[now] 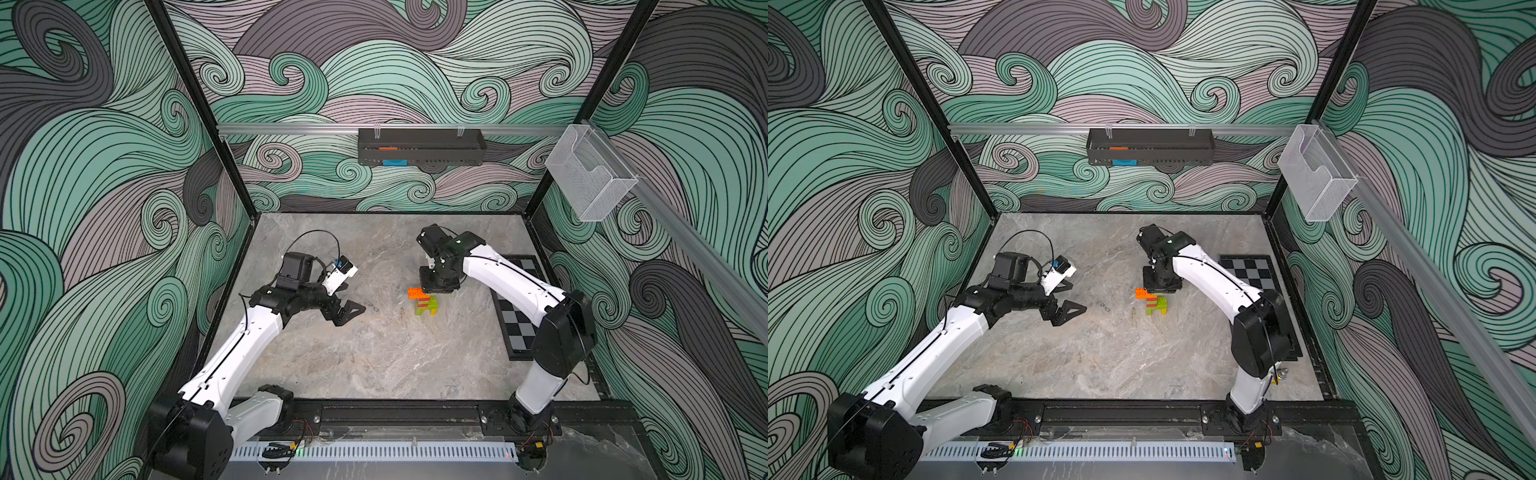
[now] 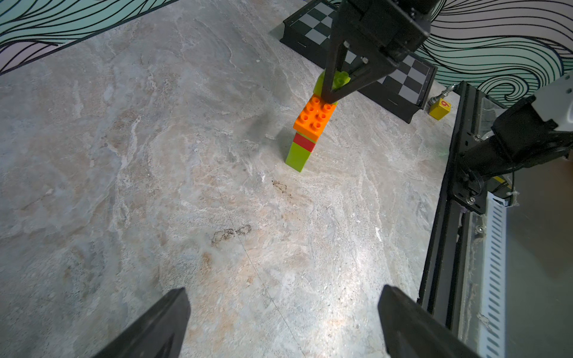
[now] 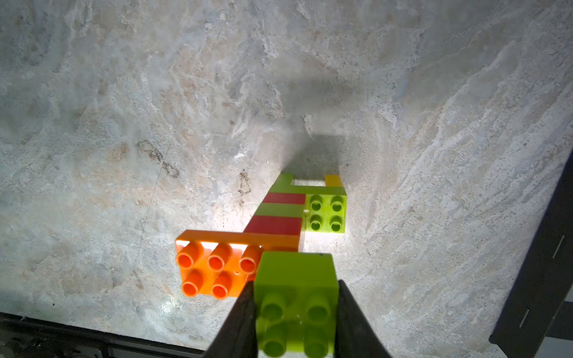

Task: Assemble a giraffe with lego
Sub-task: Assemble the lego brick with the lego brick.

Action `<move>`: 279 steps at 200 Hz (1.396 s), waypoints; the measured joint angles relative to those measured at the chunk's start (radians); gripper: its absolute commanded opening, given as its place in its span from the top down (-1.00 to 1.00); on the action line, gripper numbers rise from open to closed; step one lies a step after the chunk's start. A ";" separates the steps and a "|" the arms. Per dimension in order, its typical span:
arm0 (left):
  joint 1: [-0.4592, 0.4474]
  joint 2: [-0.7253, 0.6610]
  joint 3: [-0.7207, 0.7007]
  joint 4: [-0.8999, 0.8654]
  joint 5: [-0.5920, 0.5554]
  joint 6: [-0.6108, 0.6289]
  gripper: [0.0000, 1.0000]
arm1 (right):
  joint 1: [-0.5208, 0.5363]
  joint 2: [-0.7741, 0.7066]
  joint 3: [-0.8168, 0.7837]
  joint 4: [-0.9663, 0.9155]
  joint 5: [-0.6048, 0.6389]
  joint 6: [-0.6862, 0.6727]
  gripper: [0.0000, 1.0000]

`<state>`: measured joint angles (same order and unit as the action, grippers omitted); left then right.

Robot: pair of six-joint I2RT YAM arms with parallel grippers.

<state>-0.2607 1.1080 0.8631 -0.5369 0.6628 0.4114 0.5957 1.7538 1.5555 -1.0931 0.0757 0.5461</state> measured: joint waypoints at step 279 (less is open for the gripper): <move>0.000 0.000 -0.017 0.015 0.000 0.001 -0.97 | 0.050 0.045 0.051 -0.021 0.001 -0.010 0.17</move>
<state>-0.2607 1.1080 0.8459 -0.5217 0.6628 0.4122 0.6460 1.7992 1.6070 -1.1145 0.0769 0.5358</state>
